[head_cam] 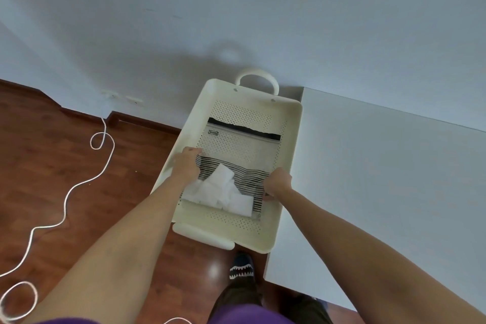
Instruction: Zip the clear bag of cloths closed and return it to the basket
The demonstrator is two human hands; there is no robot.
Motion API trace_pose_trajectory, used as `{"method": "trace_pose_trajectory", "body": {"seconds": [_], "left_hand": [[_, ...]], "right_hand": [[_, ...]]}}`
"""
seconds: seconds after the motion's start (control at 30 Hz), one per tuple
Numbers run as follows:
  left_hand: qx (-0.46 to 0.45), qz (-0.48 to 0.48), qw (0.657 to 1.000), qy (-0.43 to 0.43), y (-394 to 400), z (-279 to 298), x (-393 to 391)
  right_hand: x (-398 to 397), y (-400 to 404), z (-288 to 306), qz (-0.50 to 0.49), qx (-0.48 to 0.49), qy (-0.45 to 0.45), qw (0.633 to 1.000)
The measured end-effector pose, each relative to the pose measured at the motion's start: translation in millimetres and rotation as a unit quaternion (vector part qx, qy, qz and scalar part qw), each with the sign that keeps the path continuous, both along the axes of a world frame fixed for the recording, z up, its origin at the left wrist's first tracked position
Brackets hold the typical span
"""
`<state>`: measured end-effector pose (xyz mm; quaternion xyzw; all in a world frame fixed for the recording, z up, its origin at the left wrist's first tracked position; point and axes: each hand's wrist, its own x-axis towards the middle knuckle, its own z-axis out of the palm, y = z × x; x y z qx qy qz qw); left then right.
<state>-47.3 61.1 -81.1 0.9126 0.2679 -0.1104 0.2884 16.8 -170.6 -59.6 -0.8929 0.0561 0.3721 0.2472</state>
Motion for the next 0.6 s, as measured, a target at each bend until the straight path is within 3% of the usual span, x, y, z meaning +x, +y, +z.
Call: {"method": "trace_pose_trajectory", "body": {"seconds": [0.17, 0.3, 0.47, 0.6], "left_hand": [[-0.006, 0.026, 0.999, -0.023, -13, 16, 4], [0.023, 0.01, 0.995, -0.095, -42, 38, 16], [0.041, -0.018, 0.982, -0.183, -115, 65, 40], [0.034, -0.041, 0.969, -0.241, -195, 74, 52]], "right_hand": [[5, -11, 18, -0.005, 0.018, 0.0, 1.0], [14, -40, 39, -0.093, 0.11, -0.047, 0.988], [24, -111, 61, -0.138, 0.167, -0.058, 0.975], [27, -191, 67, -0.156, 0.156, -0.072, 0.973]]}}
